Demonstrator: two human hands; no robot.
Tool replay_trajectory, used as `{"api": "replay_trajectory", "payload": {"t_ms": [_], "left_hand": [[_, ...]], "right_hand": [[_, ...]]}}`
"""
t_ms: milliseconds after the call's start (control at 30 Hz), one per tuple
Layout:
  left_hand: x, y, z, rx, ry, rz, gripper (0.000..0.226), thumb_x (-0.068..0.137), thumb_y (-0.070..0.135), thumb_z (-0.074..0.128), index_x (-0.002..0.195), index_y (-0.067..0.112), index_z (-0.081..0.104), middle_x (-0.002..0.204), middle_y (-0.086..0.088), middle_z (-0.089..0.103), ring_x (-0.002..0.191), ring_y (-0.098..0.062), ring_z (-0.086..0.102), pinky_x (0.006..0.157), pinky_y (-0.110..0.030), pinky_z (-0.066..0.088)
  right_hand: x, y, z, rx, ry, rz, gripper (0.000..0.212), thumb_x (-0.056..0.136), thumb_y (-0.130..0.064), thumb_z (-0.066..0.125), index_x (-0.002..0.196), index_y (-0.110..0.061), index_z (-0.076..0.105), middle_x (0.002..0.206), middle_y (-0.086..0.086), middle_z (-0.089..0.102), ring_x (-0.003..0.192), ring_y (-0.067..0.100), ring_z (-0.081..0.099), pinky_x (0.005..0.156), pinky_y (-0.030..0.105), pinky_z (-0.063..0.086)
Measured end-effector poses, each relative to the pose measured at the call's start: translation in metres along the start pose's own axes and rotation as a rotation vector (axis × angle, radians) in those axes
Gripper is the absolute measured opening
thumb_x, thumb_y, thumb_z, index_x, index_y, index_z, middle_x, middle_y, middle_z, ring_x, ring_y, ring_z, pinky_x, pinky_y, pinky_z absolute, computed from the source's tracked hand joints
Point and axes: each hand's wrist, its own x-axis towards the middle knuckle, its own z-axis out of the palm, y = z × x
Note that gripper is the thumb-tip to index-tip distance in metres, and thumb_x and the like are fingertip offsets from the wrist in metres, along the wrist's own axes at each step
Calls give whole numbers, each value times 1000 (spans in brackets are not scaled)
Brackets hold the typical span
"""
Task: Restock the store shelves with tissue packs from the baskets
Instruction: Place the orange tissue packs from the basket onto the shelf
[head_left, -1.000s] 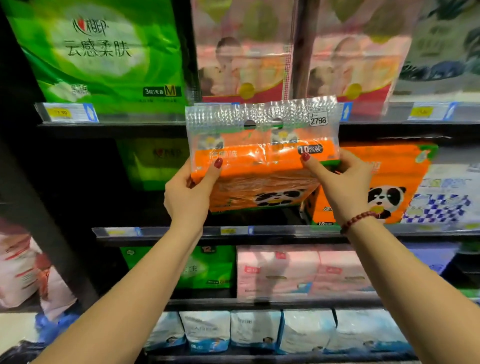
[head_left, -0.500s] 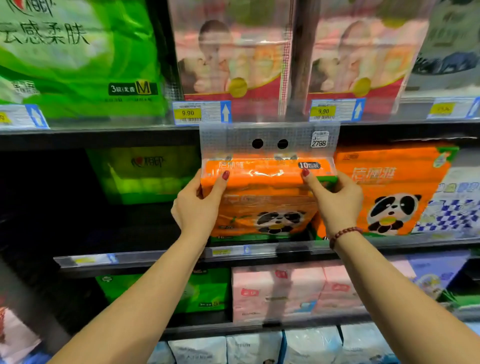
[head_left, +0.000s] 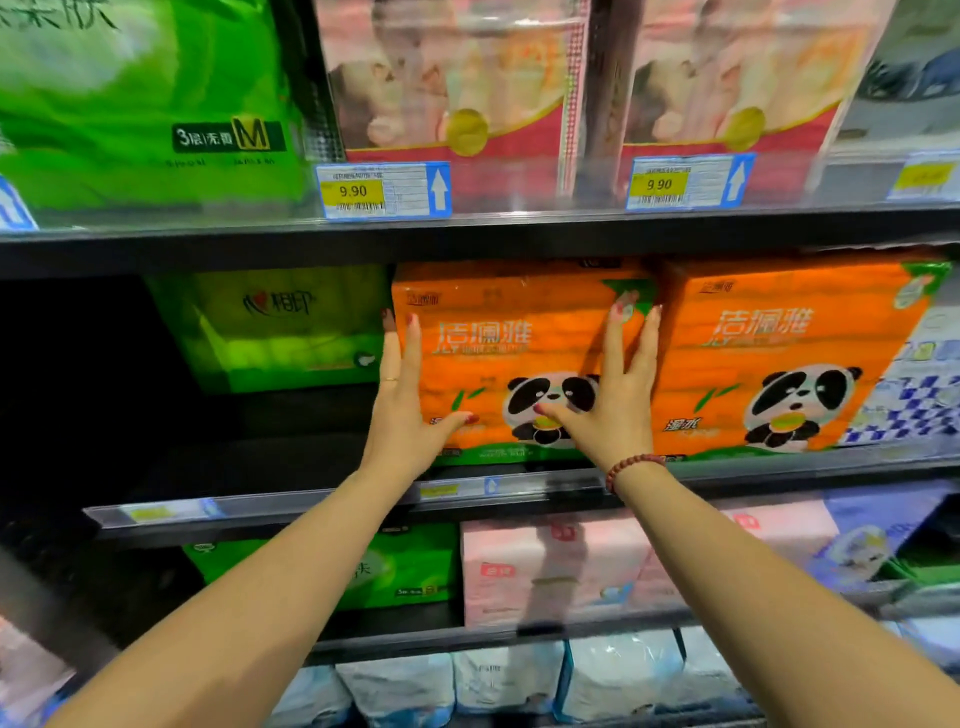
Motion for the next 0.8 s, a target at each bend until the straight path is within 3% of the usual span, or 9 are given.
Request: {"api": "replay_trajectory", "payload": {"t_ms": [100,167,300,367,433,500,633,733,800], "left_hand": [[0,-15,5,139,-106,70,132,69,20,86,127,73,-20,143,21,-39,141,-11,2,108,-33,29],[-2,-26,6,244,-166,119,133,70,19,85,129,69,-23,136,25,-51,147,-23,2,108,-42,37],[-4,-43,13,446,-218,206,131,73,21,82,133,61,-27,142,24,-47,143,-27,-13,95,-45,49],[0,-49,18,469,-201,215,126,73,19,82,139,54,-18,149,20,-35,145,-30,-3,88,-47,53],[7,-55,22,501,-186,236,118,71,18,83,148,42,-3,153,16,-18,138,-29,8,86,-51,53],[16,-61,26,524,-190,238,113,71,21,83,152,37,5,152,20,-21,142,-33,4,91,-53,50],[34,-71,35,554,-210,216,117,72,24,82,148,42,-5,152,18,-27,145,-33,-7,95,-55,47],[49,-83,42,539,-204,229,117,72,22,82,142,47,-9,153,15,-22,143,-31,-12,94,-58,46],[60,-94,44,541,-230,225,117,74,20,80,140,51,-12,150,19,-27,139,-24,-19,94,-59,44]], "right_hand": [[-8,15,8,-123,-73,-72,134,60,-35,89,143,-50,-16,146,-11,-44,146,28,-9,107,36,20],[-14,24,13,-163,-126,-74,136,60,-34,89,140,-55,-19,142,-11,-49,146,28,-9,104,39,34],[-21,38,28,-192,-169,-77,137,62,-29,88,138,-56,-21,146,-7,-46,147,32,-3,101,44,44],[-19,44,36,-197,-149,-78,131,63,-27,88,143,-52,-14,150,-4,-39,146,34,2,101,45,43],[-12,47,42,-227,-160,-71,120,65,-28,87,149,-43,2,157,2,-21,144,37,8,102,48,41],[-1,50,48,-287,-176,-88,101,65,-31,86,143,-34,22,151,1,-1,138,40,18,100,51,43],[19,55,59,-402,-232,-73,80,64,-37,85,130,-20,42,138,18,28,117,40,36,97,50,46],[28,56,69,-395,-229,-40,80,67,-36,83,136,-21,46,152,22,17,119,45,39,101,53,44],[34,57,74,-421,-170,-108,108,63,-35,86,150,-33,22,158,12,-3,126,53,36,103,55,39]]}}
